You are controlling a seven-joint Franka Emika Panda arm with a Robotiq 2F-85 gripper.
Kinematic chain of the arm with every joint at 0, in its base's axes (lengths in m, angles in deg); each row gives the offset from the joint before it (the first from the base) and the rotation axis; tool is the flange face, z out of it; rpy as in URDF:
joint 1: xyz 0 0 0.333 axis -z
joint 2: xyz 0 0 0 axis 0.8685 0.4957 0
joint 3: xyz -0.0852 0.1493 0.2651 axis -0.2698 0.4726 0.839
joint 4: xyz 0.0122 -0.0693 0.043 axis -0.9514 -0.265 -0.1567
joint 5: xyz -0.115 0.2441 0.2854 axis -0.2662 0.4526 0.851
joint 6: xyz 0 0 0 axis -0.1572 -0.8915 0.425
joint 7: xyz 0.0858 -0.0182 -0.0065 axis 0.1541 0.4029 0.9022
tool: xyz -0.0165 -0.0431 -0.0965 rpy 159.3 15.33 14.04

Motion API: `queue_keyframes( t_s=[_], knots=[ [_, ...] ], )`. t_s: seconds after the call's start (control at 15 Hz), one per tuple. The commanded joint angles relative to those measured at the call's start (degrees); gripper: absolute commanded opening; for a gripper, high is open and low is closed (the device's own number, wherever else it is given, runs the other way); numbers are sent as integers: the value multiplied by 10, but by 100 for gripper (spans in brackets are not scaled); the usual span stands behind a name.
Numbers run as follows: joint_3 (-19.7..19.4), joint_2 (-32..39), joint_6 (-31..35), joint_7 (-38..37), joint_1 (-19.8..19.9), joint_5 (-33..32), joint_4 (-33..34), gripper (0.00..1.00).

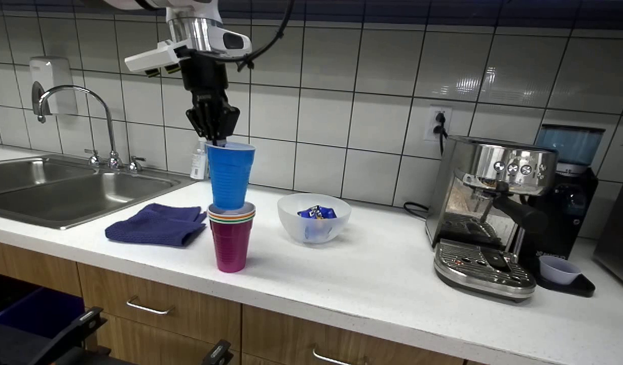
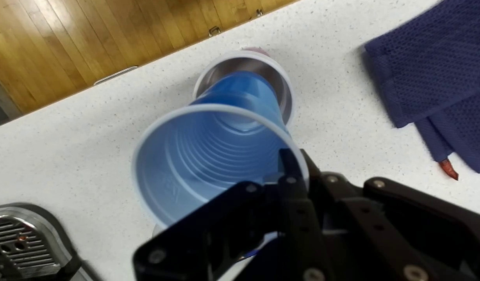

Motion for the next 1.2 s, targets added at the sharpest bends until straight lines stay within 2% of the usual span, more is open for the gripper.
queue_keyframes(
  t_s=[0.0, 1.13],
  knots=[
    [14, 4, 14, -22, 15, -19, -5, 1],
    [10, 70, 50, -90, 7, -78, -3, 1]
  ],
)
